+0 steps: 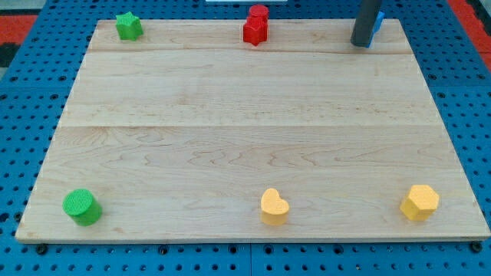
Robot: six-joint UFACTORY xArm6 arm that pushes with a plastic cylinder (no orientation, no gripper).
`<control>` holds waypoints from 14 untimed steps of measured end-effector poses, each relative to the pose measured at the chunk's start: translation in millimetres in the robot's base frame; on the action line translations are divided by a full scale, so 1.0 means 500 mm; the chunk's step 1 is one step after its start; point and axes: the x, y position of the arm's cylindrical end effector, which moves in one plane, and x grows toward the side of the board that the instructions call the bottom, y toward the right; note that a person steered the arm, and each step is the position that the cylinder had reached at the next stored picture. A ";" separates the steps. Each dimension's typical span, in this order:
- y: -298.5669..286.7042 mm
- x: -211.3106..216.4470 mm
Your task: Push the green circle to the green star
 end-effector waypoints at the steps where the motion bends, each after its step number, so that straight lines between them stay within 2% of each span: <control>1: -0.032 0.054; 2: -0.215 0.098; 4: -0.679 0.114; 6: -1.010 0.270; 7: -1.011 0.279; 9: -1.009 0.405; 11: -1.009 0.675; 12: -0.994 0.719; 13: -0.902 0.705; 14: -0.814 0.641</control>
